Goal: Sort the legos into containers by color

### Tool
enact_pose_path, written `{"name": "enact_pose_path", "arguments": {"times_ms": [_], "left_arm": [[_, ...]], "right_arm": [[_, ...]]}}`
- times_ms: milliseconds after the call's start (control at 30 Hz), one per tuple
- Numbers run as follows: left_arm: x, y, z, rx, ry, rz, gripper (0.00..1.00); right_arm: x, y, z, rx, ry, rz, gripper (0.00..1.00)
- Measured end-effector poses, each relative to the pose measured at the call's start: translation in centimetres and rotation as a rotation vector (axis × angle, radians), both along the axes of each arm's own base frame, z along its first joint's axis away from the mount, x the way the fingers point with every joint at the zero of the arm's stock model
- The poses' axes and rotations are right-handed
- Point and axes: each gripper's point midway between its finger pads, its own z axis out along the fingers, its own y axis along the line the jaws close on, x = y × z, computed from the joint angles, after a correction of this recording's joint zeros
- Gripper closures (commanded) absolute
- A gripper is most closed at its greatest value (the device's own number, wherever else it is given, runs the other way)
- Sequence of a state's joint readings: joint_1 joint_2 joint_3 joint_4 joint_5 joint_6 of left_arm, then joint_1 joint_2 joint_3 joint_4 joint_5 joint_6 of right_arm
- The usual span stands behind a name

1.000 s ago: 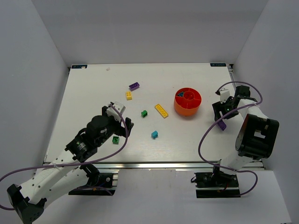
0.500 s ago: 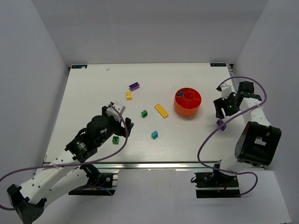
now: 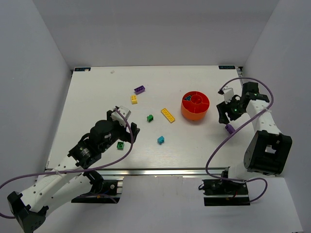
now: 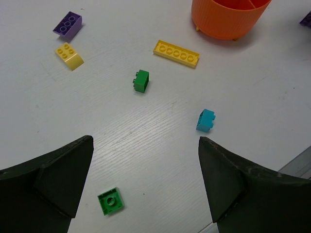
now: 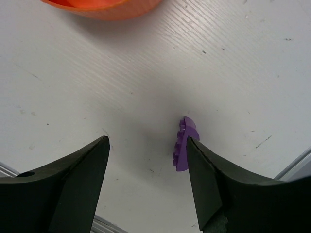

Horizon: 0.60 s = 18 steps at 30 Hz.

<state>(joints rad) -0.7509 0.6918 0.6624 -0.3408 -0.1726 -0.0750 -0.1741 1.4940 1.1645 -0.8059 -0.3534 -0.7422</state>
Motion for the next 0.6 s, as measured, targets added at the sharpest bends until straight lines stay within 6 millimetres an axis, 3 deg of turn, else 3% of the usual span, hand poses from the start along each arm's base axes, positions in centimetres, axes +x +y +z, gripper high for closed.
{"name": "enact_pose_path", "arguments": {"times_ms": [133,300,400,500,600], "left_arm": [[-0.1,-1.6,-0.5,-0.004,0.035,-0.064,0.03],[1.4,-6.0,-0.2,0.016,0.136,-0.165,0.10],[3.9,-9.9,0.4,0.031,0.196,-0.214,0.18],[7.2,-14.1,0.8,0.032,0.236,-0.251,0.35],[9.3,-16.9,0.2,0.040,0.273,-0.282,0.39]], "right_arm": [[-0.4,1.0,0.9,0.009,-0.012,0.028,0.32],[-0.6,2.0,2.0,0.014,-0.038,0.056,0.34],[-0.9,2.6,2.7,0.021,-0.061,0.072,0.38],[-1.2,3.3,3.4,0.037,-0.080,0.089,0.44],[-1.4,4.0,3.9,0.064,-0.092,0.097,0.50]]}}
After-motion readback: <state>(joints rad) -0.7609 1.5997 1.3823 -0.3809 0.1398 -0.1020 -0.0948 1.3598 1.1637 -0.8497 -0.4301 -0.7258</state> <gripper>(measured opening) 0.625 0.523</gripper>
